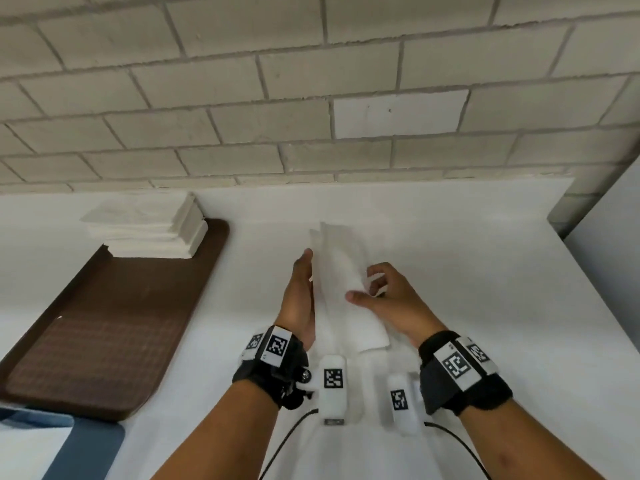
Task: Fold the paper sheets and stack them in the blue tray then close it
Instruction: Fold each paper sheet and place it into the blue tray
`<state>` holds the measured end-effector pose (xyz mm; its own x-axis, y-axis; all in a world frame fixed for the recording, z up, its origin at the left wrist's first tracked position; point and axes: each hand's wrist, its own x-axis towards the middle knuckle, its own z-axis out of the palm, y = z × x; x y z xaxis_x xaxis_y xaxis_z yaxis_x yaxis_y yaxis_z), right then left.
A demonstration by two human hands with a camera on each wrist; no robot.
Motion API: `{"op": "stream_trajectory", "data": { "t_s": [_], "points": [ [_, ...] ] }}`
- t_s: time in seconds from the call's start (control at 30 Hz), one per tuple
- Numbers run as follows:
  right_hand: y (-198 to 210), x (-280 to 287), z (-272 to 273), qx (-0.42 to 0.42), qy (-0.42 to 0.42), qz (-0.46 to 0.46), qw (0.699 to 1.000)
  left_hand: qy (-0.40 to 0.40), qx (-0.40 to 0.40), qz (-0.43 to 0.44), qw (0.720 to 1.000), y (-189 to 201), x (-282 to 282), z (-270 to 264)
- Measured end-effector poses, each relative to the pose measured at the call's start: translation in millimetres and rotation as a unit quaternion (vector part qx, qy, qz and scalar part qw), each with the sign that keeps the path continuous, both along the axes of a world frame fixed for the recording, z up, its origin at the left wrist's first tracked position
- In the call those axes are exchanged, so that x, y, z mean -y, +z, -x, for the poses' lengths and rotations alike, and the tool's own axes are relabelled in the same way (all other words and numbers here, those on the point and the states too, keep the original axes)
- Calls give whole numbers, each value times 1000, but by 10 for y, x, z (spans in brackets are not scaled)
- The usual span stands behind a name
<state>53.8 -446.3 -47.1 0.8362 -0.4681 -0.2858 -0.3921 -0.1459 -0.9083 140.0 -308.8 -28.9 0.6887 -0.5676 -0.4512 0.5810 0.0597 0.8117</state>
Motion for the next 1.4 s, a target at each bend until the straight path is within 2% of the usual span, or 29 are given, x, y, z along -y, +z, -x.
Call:
{"op": "stream_trajectory", "data": {
  "t_s": [0.07, 0.1, 0.2, 0.27, 0.37, 0.47, 0.53, 0.67, 0.83, 0.97, 1.03, 1.1, 1.17, 1.2, 1.33, 1.4],
  "points": [
    [-6, -57, 24, -8, -20, 3, 1000, -3, -32, 48, 998, 27, 21, 64],
    [3, -81, 37, -8, -15, -3, 1000, -1, -10, 38, 999, 25, 31, 91],
    [56, -146, 90, 26, 50, -14, 998, 23, 111, -50, 992, 33, 40, 121],
    [167, -167, 130, 70, 55, -29, 996, 22, 189, -77, 979, 65, 41, 107],
    [417, -143, 154, 165, 3, -71, 984, 21, 333, -71, 940, 235, 52, 130],
    [578, -109, 181, 218, -6, -60, 974, 30, 387, -17, 922, 338, 64, 198],
    [525, -97, 215, 200, 7, -28, 979, 34, 391, -37, 919, 241, 44, 237],
    [241, -149, 334, 104, 30, 17, 994, 10, 359, -144, 922, -76, -41, 361],
    [233, -160, 311, 107, 25, 41, 993, 51, 386, -125, 912, 16, 8, 350],
    [142, -240, 368, 65, 43, 68, 995, 9, 381, -178, 907, -109, -53, 430],
    [165, -331, 380, 53, 69, 80, 993, 24, 350, -171, 921, -85, -145, 477],
    [316, -500, 328, 67, 93, 88, 990, 70, 312, -139, 937, 98, -306, 492],
    [544, -782, 218, 98, 126, 95, 983, 118, 308, -120, 936, 361, -600, 475],
    [672, -944, 152, 113, 151, 102, 977, 143, 324, -124, 927, 487, -792, 440],
    [1022, -1791, -142, 153, 291, 119, 937, 285, 347, -153, 881, 986, -1957, 307],
    [1077, -2263, -261, 158, 343, 145, 914, 346, 346, -205, 848, 1182, -2665, 269]
  ]
}}
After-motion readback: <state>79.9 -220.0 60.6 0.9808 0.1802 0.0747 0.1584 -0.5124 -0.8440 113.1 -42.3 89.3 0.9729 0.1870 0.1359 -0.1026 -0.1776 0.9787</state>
